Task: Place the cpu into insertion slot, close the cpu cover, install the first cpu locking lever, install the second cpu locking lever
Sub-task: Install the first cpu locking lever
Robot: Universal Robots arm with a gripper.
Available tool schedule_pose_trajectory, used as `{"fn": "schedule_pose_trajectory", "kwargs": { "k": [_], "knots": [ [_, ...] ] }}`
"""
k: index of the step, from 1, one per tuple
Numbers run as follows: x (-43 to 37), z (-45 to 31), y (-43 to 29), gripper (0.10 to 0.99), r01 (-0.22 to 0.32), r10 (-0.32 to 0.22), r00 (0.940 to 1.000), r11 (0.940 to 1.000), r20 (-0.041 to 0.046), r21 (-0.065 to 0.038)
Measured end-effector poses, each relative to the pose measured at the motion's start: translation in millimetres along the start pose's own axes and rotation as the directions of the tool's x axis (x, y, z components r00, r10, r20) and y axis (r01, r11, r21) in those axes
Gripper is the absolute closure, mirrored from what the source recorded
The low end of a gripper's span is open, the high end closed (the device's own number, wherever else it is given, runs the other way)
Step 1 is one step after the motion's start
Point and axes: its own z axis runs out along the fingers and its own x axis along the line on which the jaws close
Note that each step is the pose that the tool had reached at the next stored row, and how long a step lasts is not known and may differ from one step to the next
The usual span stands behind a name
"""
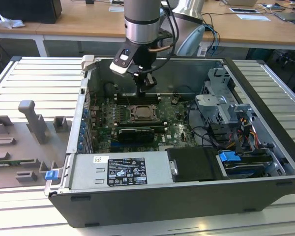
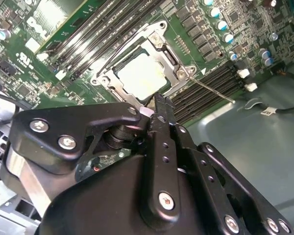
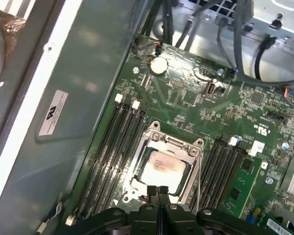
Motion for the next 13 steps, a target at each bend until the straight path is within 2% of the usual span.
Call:
{"fn": "schedule_pose_trajectory", "kwargs": {
  "k": [7,13],
  "knots": [
    [0.0,0.0,0.0,0.98,0.067,-0.067,0.9977,0.9977,-0.0033,0.001],
    [0.0,0.1,0.0,0.98,0.149,-0.149,0.9888,0.9888,-0.0074,0.001]
  ]
}}
